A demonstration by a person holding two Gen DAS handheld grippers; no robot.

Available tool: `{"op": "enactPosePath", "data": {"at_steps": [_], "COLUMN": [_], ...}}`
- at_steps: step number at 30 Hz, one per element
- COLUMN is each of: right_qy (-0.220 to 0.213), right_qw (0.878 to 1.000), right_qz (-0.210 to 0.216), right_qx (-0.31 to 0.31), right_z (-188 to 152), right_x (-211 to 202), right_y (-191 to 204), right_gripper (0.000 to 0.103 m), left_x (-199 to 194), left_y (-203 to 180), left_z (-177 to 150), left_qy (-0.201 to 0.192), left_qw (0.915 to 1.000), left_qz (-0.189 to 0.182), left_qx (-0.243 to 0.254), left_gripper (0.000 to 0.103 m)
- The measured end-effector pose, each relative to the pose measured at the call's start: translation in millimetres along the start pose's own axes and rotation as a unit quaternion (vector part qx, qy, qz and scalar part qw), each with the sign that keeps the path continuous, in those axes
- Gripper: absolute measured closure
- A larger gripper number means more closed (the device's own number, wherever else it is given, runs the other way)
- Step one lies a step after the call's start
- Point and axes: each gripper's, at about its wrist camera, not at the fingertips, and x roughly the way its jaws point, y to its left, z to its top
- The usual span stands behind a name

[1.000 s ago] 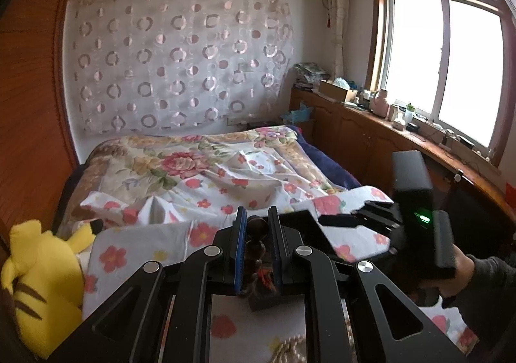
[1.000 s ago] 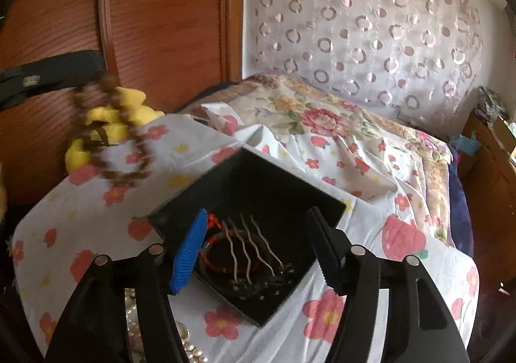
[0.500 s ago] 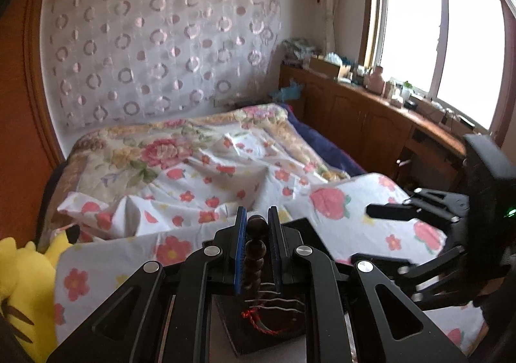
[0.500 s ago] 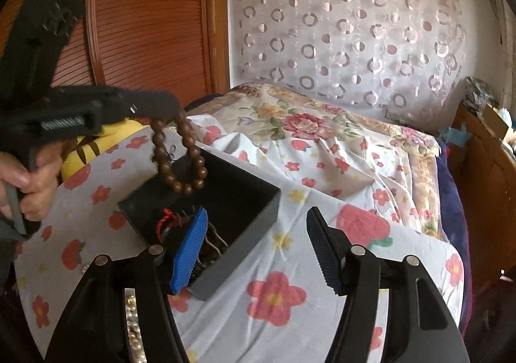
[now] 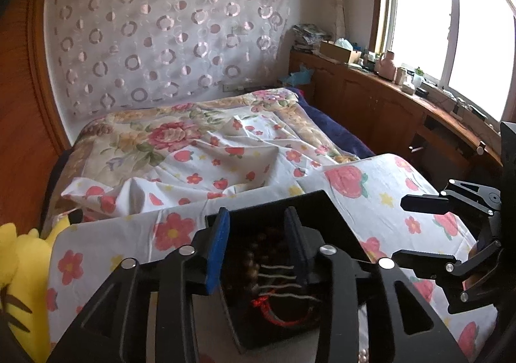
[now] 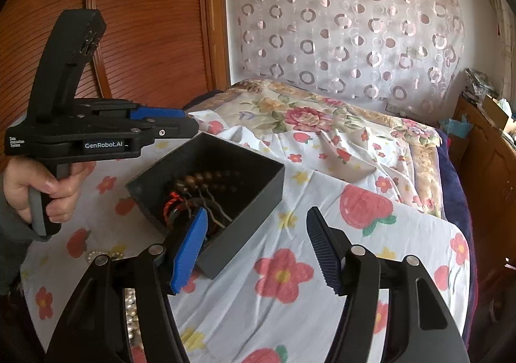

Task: Organize jewelry
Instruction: 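Withdraw both tools and reach the left tool toward the silver bangle, then grasp and lift the silver bangle with the left tool while the right grasps the pearl necklace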

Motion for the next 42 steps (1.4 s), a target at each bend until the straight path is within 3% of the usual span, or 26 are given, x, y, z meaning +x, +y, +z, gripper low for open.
{"op": "enactPosePath", "data": {"at_steps": [5, 13, 24, 29, 42], "right_qy": [-0.002, 0.005, 0.026, 0.031, 0.027], "right_qw": [1.000, 1.000, 0.998, 0.998, 0.998], "right_qz": [-0.002, -0.003, -0.001, 0.002, -0.010], "right_qx": [0.007, 0.025, 0.052, 0.063, 0.055], "right_z": [-13.9, -54.5, -104.6, -118.5, -130.6], "right_x": [-16.7, -47.4, -61.4, -66.6, -68.7], "right_y": [11.7, 34.5, 60.1, 67.0, 73.8], "right_gripper": [0.037, 0.037, 0.037, 0.037, 0.037], "left_x": [-26.4, -70.1, -90.6, -88.6, -68.6], "left_y": [-0.7, -12.1, -36.3, -45.4, -72.9], "left_z": [-19.7, -79.6, -133.2, -144.8, -155.2], "left_qy": [-0.007, 0.005, 0.031, 0.048, 0.085], "left_qw": [0.9999, 0.9997, 0.9986, 0.9971, 0.9954], "left_qz": [0.000, -0.015, -0.036, -0.053, -0.044], "left_qx": [-0.009, -0.020, -0.024, -0.028, -0.002], "left_gripper": [0.053, 0.052, 0.053, 0.075, 0.087]}}
